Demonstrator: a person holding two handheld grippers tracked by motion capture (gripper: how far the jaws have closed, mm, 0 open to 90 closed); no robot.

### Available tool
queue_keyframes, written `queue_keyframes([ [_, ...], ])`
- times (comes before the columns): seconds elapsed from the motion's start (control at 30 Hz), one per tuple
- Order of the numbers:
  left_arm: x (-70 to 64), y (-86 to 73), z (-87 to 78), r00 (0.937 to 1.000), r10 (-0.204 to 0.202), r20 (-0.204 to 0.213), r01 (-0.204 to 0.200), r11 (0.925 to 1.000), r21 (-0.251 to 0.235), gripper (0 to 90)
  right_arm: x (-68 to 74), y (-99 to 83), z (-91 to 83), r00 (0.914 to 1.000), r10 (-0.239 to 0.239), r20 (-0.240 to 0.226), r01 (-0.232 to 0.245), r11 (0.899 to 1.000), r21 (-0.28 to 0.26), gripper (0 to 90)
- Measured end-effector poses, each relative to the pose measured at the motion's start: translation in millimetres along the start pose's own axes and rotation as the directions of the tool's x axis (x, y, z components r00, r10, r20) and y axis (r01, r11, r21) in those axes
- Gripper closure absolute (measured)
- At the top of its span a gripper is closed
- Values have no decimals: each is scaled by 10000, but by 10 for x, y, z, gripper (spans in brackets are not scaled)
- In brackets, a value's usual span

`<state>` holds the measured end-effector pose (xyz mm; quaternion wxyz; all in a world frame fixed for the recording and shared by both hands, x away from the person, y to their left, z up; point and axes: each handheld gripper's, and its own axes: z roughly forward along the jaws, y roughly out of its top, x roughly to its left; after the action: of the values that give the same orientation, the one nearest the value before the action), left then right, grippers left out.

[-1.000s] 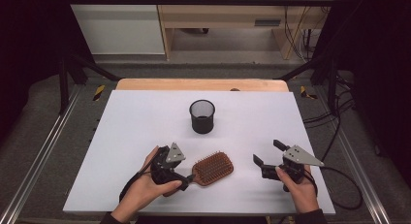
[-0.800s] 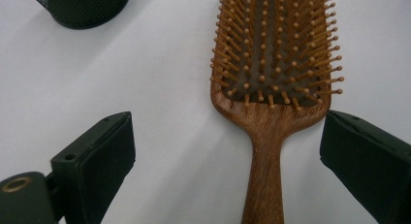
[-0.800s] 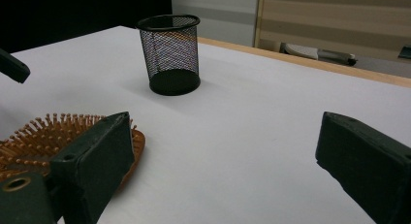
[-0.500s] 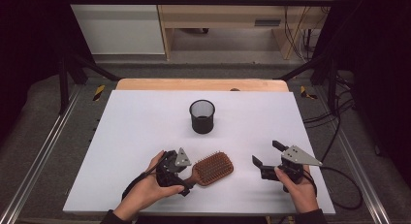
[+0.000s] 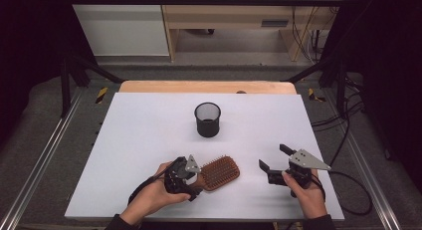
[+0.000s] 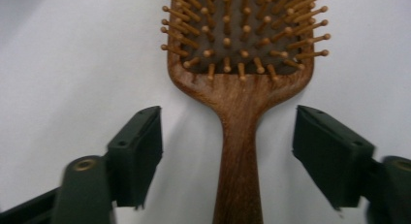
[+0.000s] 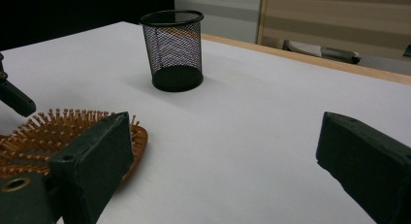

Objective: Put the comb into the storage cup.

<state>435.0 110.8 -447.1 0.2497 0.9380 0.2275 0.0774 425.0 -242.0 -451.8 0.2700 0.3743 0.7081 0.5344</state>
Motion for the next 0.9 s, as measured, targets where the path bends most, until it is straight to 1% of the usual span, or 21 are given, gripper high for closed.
queue_keyframes([
  [0.13, -10, 6, 17, 9998, 60, 195, -65, 9997, 247, 380, 2, -1, 4, 10000, -20, -6, 20, 10000, 20, 65],
  [0.27, -13, 8, 41, 9997, 132, 227, -145, 9981, 595, 447, 2, -1, 3, 10000, -11, -10, 11, 10000, 23, 65],
  [0.3, -12, 7, 45, 9996, 120, 255, -135, 9980, 617, 464, 2, -2, 4, 10000, -9, -6, 9, 10000, 37, 65],
  [0.4, -2, 6, 56, 9994, 179, 298, -200, 9971, 740, 486, 3, -3, 7, 10000, -35, -23, 36, 10000, 67, 65],
  [0.6, 26, 16, 79, 9992, 42, 386, -75, 9962, 868, 515, 2, -3, 6, 10000, -23, -43, 23, 10000, 64, 65],
  [0.7, 40, 37, 82, 9992, 1, 402, -39, 9954, 954, 549, 2, -3, 6, 10000, -7, -47, 7, 10000, 83, 64],
  [0.8, 43, 60, 84, 9990, 47, 445, -96, 9937, 1116, 597, 3, -3, 7, 10000, -21, -53, 21, 10000, 81, 65],
  [0.9, 30, 79, 85, 9985, 219, 501, -281, 9916, 1260, 638, 4, -3, 6, 10000, -24, -63, 24, 10000, 74, 65],
])
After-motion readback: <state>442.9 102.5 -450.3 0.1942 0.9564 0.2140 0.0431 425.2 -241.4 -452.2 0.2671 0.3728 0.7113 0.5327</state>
